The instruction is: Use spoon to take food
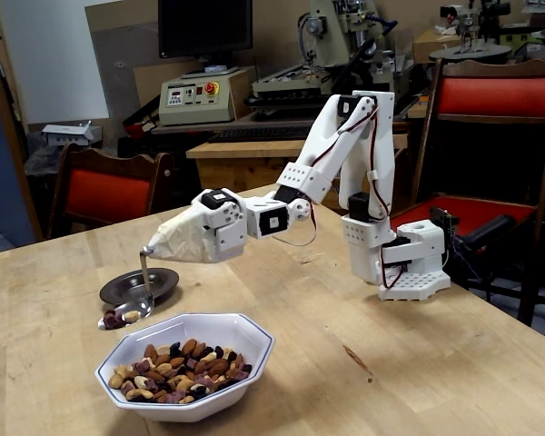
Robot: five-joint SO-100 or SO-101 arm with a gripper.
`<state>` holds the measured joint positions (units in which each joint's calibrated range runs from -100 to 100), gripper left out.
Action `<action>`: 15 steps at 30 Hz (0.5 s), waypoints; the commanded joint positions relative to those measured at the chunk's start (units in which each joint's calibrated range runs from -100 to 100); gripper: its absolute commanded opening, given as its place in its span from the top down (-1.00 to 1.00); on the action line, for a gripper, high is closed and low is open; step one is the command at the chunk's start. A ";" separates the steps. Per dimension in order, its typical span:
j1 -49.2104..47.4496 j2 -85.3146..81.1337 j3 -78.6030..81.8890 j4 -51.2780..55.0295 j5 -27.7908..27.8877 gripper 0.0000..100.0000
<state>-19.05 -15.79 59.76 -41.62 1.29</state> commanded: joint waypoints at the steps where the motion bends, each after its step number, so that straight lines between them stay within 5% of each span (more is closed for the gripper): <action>1: 0.53 -1.71 -2.95 -3.36 -0.10 0.91; 15: 1.12 -1.45 -2.95 -4.54 -0.10 0.91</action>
<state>-19.05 -15.79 59.76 -44.74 1.29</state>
